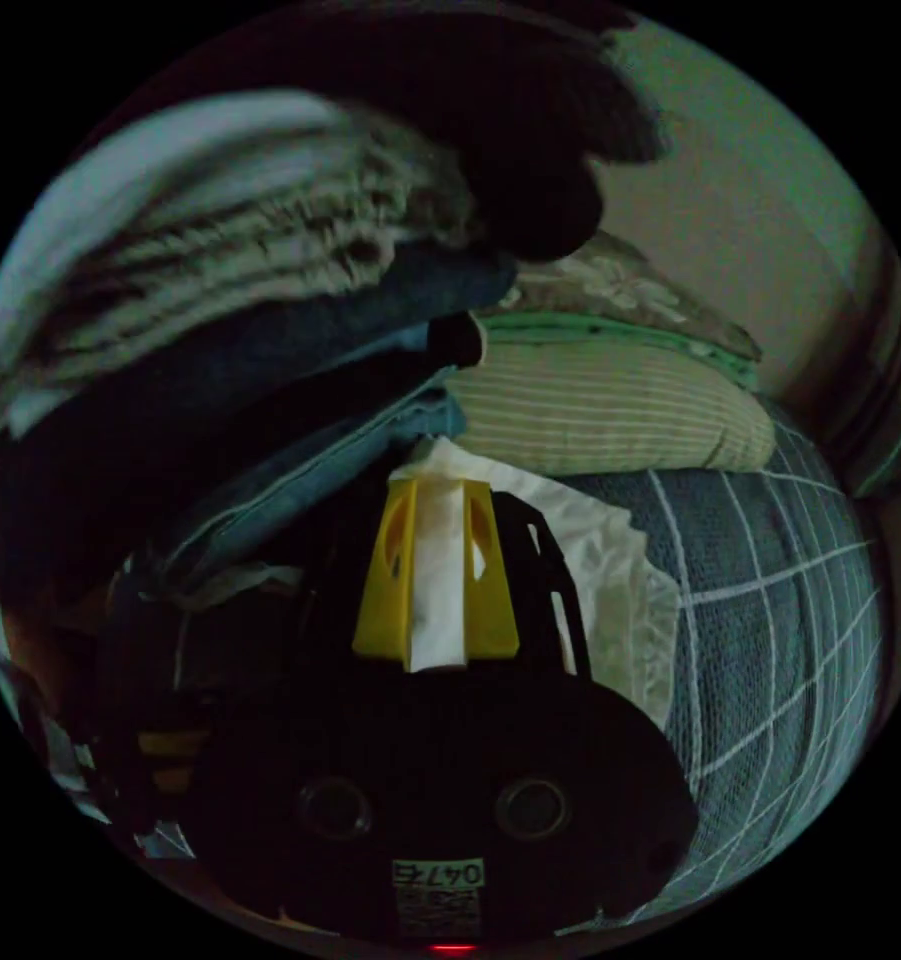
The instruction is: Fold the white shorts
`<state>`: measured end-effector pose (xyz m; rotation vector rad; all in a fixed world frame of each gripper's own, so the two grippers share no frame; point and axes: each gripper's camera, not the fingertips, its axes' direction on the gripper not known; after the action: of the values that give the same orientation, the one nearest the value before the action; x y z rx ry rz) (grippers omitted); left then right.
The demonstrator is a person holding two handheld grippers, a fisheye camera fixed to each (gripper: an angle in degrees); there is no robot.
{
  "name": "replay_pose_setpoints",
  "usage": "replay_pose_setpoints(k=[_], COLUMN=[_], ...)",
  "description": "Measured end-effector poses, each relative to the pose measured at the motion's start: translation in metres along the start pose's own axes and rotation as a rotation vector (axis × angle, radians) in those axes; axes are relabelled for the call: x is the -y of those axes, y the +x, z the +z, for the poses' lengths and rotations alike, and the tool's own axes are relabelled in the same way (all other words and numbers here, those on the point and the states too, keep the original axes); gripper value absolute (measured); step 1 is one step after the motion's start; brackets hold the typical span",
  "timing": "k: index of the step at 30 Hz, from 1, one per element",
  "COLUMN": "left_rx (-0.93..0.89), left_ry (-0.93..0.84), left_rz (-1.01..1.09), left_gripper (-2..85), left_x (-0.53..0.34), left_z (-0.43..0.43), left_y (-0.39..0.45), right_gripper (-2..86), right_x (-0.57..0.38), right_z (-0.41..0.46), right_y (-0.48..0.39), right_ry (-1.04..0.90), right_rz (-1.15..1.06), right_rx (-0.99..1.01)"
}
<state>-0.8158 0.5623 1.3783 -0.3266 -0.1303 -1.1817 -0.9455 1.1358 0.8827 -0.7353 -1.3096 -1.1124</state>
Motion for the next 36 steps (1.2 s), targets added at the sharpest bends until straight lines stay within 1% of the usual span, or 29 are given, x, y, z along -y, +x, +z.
replay_pose_setpoints(k=[1,3,4,7,9,11,13,14,16,18,20,22,24,25,26,29,31,33,34,36], left_rx=[0.009,0.017,0.028,-0.015,-0.032,-0.040,-0.060,-0.081,-0.140,-0.150,-0.168,-0.222,-0.276,-0.288,-0.285,-0.286,-0.357,-0.406,-0.439,-0.484], left_ry=[0.006,0.010,0.003,-0.024,-0.024,0.002,0.051,0.047,-0.049,-0.101,-0.138,-0.179,-0.190,-0.175,-0.166,-0.142,-0.164,-0.180,-0.181,-0.189], left_rz=[0.010,0.015,0.003,-0.036,-0.068,-0.084,-0.074,-0.065,-0.059,-0.075,-0.094,-0.128,-0.131,-0.112,-0.099,-0.021,0.039,0.113,0.174,0.286], left_gripper=[-1.0,-1.0,-1.0,-1.0,-1.0,-1.0,-1.0,-1.0,-1.0,-1.0,-1.0,-1.0,-1.0,-1.0,-1.0,-1.0,-1.0,-1.0,-1.0,-1.0], left_x=[-0.003,-0.006,-0.008,-0.009,-0.012,-0.017,-0.024,-0.026,-0.031,-0.038,-0.045,-0.052,-0.059,-0.064,-0.067,-0.084,-0.099,-0.111,-0.122,-0.141], left_z=[0.001,0.002,0.004,0.009,0.008,0.005,-0.001,-0.001,0.007,0.015,0.021,0.022,0.019,0.014,0.011,-0.001,-0.009,-0.018,-0.026,-0.040], left_y=[0.004,0.010,0.012,0.012,0.013,0.017,0.029,0.032,0.046,0.053,0.059,0.068,0.079,0.090,0.096,0.131,0.163,0.192,0.214,0.251], right_gripper=[2.8,2.5,2.3,1.5,1.3,1.1,1.0,1.0,0.9,0.7,0.4,0.0,-0.3,-0.4,-0.4,-0.7,-1.0,-1.1,-1.2,-1.2], right_x=[0.000,-0.007,-0.010,-0.024,-0.045,-0.068,-0.098,-0.120,-0.153,-0.191,-0.212,-0.229,-0.252,-0.259,-0.275,-0.327,-0.369,-0.439,-0.458,-0.541], right_z=[0.008,0.035,0.037,0.008,-0.039,-0.071,-0.093,-0.102,-0.111,-0.123,-0.133,-0.158,-0.209,-0.222,-0.247,-0.307,-0.353,-0.418,-0.433,-0.492], right_y=[-0.001,-0.006,-0.006,-0.007,0.000,0.007,0.012,0.013,0.013,0.010,0.007,0.000,-0.028,-0.037,-0.056,-0.107,-0.153,-0.222,-0.239,-0.303], right_ry=[-0.027,-0.147,-0.156,-0.065,0.046,0.063,0.039,0.008,-0.047,-0.084,-0.087,-0.045,0.071,0.095,0.111,0.069,0.099,0.127,0.129,0.146], right_rz=[-0.004,-0.001,0.000,0.004,0.038,0.087,0.150,0.191,0.258,0.338,0.375,0.444,0.451,0.444,0.433,0.452,0.440,0.445,0.462,0.579], right_rx=[0.008,0.056,0.061,0.069,0.030,-0.018,-0.082,-0.112,-0.173,-0.243,-0.223,-0.208,-0.239,-0.251,-0.267,-0.232,-0.234,-0.268,-0.283,-0.340])
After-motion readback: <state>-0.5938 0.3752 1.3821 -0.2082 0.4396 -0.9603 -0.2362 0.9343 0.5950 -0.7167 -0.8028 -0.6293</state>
